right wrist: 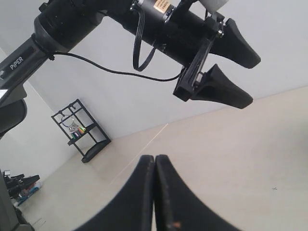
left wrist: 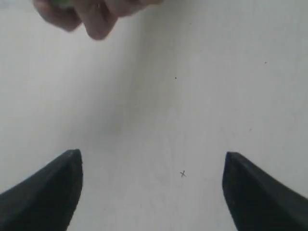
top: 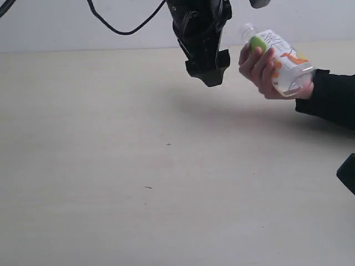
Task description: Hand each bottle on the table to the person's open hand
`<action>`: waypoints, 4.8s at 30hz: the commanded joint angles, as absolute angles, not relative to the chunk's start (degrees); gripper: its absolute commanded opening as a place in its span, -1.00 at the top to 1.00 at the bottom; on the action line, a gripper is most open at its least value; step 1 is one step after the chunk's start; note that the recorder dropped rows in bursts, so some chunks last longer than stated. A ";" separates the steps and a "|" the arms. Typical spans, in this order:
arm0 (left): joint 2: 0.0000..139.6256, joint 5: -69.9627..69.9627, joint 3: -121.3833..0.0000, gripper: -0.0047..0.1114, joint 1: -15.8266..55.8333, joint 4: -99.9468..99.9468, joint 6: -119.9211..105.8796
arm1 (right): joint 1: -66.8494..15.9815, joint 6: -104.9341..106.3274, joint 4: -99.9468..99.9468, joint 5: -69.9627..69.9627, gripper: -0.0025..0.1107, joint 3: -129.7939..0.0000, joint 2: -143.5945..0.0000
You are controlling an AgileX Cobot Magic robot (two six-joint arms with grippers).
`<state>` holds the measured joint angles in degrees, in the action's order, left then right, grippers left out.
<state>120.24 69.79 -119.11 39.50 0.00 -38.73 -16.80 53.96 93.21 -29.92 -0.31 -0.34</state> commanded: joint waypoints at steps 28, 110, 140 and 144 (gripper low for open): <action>68.93 20.41 -45.58 0.87 27.35 -13.19 -9.87 | -16.65 53.92 93.49 -29.96 0.95 0.00 0.00; 0.00 4.11 0.00 0.87 -4.66 -1.59 9.08 | -16.65 53.92 93.49 -30.21 0.95 0.00 0.00; 0.00 4.11 0.00 0.87 -4.66 2.68 12.26 | -16.65 75.65 93.49 -18.83 0.95 0.00 0.00; 0.00 4.11 0.00 0.87 -4.66 2.68 12.26 | -16.65 82.10 93.49 -5.84 0.95 0.00 0.00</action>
<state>0.31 4.63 -0.21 -4.41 2.50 11.75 -16.80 77.68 93.34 -14.42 -0.31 -0.34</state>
